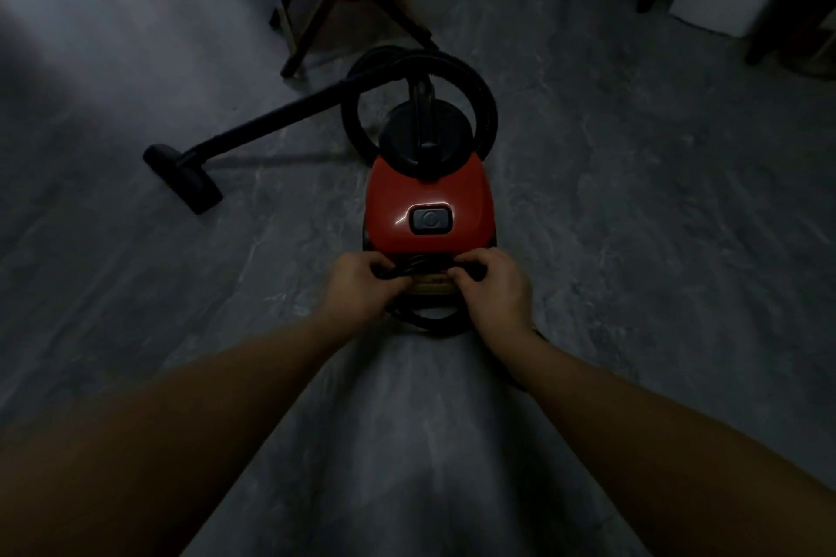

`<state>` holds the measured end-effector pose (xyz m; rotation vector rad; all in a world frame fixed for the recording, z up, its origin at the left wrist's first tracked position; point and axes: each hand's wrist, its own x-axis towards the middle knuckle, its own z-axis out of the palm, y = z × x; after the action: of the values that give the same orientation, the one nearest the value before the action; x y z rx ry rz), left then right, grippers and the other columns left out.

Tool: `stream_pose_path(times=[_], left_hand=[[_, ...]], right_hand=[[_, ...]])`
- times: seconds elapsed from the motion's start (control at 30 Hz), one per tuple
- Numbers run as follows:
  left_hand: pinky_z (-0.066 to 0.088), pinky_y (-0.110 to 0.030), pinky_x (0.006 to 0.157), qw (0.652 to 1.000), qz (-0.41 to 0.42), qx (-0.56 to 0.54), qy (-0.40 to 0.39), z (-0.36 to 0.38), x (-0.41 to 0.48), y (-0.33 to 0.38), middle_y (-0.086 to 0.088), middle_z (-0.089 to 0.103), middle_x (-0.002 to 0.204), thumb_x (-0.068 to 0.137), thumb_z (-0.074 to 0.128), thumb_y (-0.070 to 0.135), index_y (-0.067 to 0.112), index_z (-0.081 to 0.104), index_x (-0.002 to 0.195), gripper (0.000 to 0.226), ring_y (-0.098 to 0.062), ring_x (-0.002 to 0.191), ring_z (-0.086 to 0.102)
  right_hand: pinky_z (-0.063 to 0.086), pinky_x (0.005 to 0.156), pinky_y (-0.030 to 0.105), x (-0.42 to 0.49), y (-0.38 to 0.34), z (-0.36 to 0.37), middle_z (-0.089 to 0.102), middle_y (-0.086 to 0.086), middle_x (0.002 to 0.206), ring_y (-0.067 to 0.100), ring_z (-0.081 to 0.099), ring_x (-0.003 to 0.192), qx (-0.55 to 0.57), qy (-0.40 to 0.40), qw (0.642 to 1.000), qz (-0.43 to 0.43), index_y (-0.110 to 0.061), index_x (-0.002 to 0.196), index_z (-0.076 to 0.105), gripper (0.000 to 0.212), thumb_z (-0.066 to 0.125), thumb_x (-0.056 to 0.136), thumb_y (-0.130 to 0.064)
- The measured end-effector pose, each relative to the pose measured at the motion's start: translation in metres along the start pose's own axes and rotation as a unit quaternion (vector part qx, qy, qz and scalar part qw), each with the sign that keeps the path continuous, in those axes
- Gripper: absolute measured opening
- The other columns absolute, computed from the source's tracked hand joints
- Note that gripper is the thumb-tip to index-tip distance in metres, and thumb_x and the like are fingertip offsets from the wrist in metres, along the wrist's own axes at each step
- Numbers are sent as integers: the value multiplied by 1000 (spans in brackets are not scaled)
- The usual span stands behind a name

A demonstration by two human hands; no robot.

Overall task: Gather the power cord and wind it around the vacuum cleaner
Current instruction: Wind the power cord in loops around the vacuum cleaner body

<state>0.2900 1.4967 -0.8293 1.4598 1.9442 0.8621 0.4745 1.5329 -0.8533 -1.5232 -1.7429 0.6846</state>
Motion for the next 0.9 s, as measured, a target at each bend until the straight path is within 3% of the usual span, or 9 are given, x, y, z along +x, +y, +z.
stream_pose_path(times=[0.2,0.4,0.67,0.9], left_hand=[[40,-3,49,999,24,39,-25,-9,9,1,12,61,64,83,76,22,14,72,81,9,4,54,56],[44,-15,54,999,-12,3,-38,-11,15,-8,3,66,69,74,84,27,13,73,83,20,-9,61,61],[42,-6,51,995,44,70,-59,-8,7,-6,11,61,73,71,83,19,19,61,87,27,-2,64,59],[41,-6,45,996,-60,-59,-9,-5,8,-7,3,53,66,75,79,3,17,59,76,25,-5,57,51]], right_hand=[[51,80,24,-1,-3,1,64,-8,98,8,60,91,-4,11,1000,1,-21,100,71,16,71,86,-28],[52,79,24,0,0,1,64,-11,96,6,61,89,0,5,1000,1,-23,98,71,14,71,86,-31],[54,81,27,0,0,0,66,-9,96,8,62,90,11,2,1000,21,-22,98,72,15,71,87,-31],[54,79,26,5,-1,1,70,-10,94,6,64,88,16,-14,999,36,-24,95,74,14,72,85,-33]])
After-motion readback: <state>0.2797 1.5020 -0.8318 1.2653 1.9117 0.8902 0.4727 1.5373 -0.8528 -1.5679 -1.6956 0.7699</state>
